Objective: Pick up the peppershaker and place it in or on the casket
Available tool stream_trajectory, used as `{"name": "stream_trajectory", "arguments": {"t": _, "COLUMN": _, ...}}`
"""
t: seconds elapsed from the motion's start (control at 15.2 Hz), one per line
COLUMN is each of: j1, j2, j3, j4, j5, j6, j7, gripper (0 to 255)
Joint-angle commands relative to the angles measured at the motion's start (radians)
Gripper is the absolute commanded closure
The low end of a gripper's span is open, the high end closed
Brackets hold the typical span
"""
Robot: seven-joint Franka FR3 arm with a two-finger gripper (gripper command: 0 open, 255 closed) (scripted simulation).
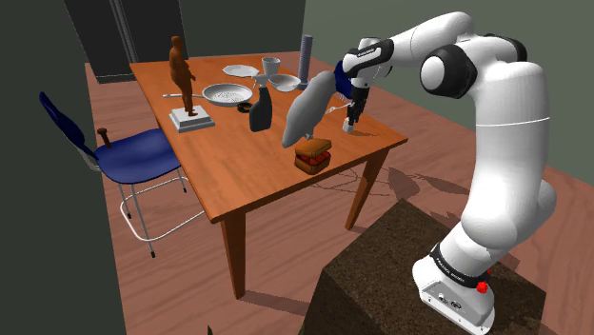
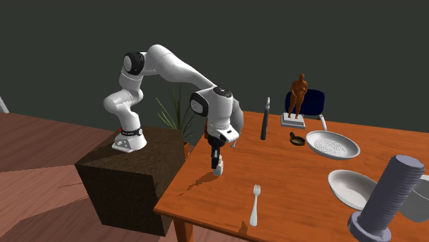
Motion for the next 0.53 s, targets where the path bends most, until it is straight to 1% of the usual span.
{"name": "stream_trajectory", "arguments": {"t": 0.0, "j1": 0.000, "j2": 0.000, "j3": 0.000, "j4": 0.000, "j5": 0.000, "j6": 0.000, "j7": 0.000, "gripper": 255}}
{"name": "stream_trajectory", "arguments": {"t": 0.13, "j1": 0.000, "j2": 0.001, "j3": 0.000, "j4": 0.000, "j5": 0.000, "j6": 0.000, "j7": 0.000, "gripper": 255}}
{"name": "stream_trajectory", "arguments": {"t": 0.46, "j1": 0.001, "j2": -0.023, "j3": -0.005, "j4": 0.032, "j5": -0.008, "j6": -0.055, "j7": 0.004, "gripper": 255}}
